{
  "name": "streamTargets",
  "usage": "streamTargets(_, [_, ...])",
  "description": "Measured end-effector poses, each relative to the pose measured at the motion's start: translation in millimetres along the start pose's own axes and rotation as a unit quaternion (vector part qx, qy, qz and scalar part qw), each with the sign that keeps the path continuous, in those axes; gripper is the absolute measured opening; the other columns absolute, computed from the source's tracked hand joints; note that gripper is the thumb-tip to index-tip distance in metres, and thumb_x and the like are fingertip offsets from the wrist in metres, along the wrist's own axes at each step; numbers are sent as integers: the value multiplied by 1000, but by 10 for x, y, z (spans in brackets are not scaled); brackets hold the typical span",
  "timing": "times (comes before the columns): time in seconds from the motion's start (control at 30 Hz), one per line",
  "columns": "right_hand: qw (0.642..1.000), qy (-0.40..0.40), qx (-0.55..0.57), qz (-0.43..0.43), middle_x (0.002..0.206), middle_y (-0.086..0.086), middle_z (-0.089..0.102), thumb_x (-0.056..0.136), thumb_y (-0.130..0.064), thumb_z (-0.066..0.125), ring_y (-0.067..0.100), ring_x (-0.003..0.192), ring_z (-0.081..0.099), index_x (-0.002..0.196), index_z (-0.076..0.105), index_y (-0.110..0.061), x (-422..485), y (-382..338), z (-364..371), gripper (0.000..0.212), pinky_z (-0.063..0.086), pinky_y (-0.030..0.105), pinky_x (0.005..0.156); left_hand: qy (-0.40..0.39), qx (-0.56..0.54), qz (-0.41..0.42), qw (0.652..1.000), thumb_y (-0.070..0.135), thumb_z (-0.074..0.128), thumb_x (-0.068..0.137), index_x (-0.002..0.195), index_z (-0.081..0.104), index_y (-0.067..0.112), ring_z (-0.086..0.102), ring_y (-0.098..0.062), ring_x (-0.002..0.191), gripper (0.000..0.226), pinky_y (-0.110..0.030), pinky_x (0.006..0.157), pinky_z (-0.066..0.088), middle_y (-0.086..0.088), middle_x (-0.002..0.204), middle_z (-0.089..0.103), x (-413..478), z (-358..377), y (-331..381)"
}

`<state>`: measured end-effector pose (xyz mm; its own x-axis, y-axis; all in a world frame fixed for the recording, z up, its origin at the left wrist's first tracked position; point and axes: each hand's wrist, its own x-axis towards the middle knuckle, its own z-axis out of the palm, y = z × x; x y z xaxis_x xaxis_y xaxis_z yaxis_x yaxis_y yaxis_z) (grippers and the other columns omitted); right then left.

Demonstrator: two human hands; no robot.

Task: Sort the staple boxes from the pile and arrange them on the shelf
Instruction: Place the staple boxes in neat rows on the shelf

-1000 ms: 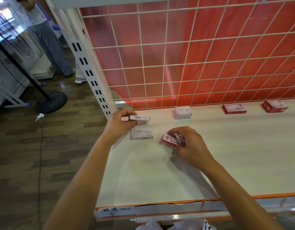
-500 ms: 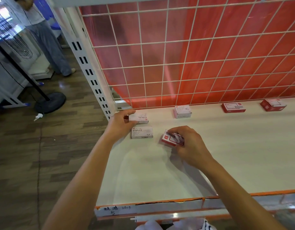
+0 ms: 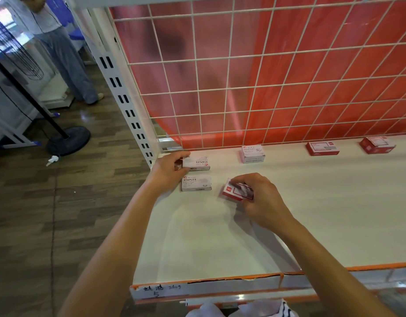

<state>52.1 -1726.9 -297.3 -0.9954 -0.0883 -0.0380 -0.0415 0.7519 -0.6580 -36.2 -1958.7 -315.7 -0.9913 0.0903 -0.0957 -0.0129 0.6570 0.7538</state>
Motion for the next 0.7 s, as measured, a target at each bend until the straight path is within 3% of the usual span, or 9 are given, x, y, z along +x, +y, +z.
streamTargets(0.13, [1000,7,-1,-7,117,-4,60,74,2,64,15,107,50,115,64,-24,10,25,32,49,31,12,81,0,-2,1,1000,12,64,89,134,52,25,57,0,94,49,-2,64,42,10,111,60,6,-15,-4])
streamTargets(0.23, [1000,9,0,-4,116,-5,59,74,1,64,14,107,50,115,64,-25,11,32,46,49,33,14,83,1,-11,-8,1000,10,66,87,132,54,24,57,5,92,48,-12,79,51,10,108,62,-1,-28,-1])
streamTargets(0.4, [1000,11,2,-3,116,-5,60,74,1,64,13,105,50,115,64,-25,6,38,51,49,32,14,81,39,8,-21,999,15,73,82,129,56,22,54,8,78,50,-1,57,41,16,93,58,-26,-50,27])
streamTargets(0.57, [1000,8,4,-6,116,-4,59,74,2,64,15,107,50,116,64,-23,-7,31,51,49,31,13,81,22,88,-10,996,38,79,75,130,55,24,55,-5,75,62,-24,74,45,8,85,59,-23,-125,45])
streamTargets(0.7, [1000,7,-2,-5,118,-4,59,76,0,65,14,107,50,117,63,-24,-14,34,44,48,32,14,82,-1,133,22,991,48,62,86,133,52,31,54,-3,69,51,-21,61,41,8,72,58,-35,-125,163])
